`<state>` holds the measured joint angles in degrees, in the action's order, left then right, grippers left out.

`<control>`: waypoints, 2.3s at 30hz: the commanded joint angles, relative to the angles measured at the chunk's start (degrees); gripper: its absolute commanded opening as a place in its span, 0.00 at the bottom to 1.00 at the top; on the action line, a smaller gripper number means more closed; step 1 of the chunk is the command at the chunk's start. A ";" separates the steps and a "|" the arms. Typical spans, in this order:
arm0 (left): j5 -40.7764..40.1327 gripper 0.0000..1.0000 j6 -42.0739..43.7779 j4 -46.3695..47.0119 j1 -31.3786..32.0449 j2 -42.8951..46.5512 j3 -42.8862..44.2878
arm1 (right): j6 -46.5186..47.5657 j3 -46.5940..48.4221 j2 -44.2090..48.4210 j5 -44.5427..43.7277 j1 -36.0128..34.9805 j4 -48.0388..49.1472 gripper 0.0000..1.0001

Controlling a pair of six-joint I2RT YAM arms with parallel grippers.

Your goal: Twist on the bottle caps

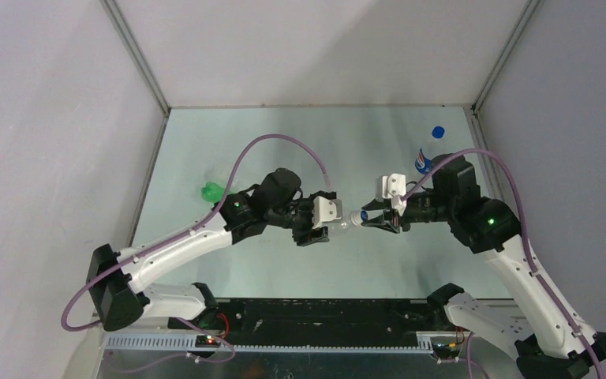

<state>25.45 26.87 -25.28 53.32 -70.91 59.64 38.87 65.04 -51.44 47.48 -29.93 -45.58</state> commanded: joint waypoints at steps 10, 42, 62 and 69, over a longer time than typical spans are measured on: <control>-30.31 0.35 2.50 26.53 7.20 1.51 -5.26 | -60.71 -0.96 -4.27 -21.21 0.16 9.92 0.00; -3.39 0.36 -2.78 9.22 -3.75 -0.86 4.07 | -10.59 1.03 2.82 -2.47 6.44 11.62 0.68; -1.43 0.36 -4.22 9.19 -3.75 2.19 0.31 | -10.35 3.41 -2.48 6.05 6.52 13.09 0.52; -0.18 0.36 -4.04 8.27 -3.67 0.91 1.43 | -11.40 2.81 -2.00 5.50 6.48 12.57 0.52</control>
<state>22.94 23.77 -18.52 49.74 -70.35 59.77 28.67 66.06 -54.17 52.58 -23.59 -34.59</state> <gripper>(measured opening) 0.594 0.517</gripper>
